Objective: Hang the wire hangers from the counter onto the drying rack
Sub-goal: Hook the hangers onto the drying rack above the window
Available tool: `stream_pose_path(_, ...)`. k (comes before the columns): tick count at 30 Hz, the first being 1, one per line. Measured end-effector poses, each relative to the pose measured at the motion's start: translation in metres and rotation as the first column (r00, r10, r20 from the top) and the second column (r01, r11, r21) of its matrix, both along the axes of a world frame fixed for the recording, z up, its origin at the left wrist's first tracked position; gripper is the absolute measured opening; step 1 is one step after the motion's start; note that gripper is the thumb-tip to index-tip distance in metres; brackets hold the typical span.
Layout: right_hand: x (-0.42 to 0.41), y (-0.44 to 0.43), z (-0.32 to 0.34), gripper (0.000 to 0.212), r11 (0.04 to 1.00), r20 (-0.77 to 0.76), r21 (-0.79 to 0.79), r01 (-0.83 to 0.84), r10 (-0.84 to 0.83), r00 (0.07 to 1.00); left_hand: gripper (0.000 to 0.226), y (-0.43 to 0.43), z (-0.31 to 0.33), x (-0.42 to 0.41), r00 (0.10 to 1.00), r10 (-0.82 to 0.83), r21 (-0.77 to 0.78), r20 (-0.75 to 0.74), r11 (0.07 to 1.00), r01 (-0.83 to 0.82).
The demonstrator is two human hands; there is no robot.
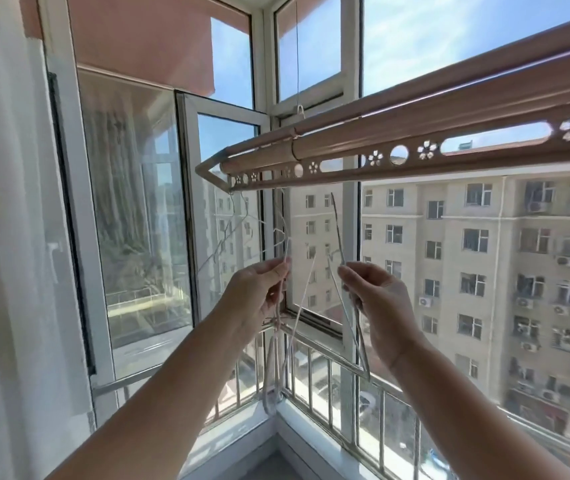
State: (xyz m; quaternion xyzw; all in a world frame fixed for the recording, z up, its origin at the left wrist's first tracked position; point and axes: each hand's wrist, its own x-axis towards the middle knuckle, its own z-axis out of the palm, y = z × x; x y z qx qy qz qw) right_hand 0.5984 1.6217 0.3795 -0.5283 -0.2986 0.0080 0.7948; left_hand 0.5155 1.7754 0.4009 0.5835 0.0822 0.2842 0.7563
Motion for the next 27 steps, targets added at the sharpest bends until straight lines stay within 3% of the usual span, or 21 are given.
stream_pose_path(16, 0.058, 0.121, 0.044, 0.019, 0.980, 0.112, 0.001, 0.198, -0.197, 0.974, 0.021, 0.125, 0.037, 0.077, 0.992, -0.102, 0.010, 0.072, 0.995, 0.101)
stream_pose_path(27, 0.075, 0.155, 0.050, 0.016, 0.945, 0.008, 0.027, 0.325, -0.326, 0.945, 0.021, 0.164, 0.044, 0.127, 0.981, -0.193, 0.019, -0.004, 0.981, 0.193)
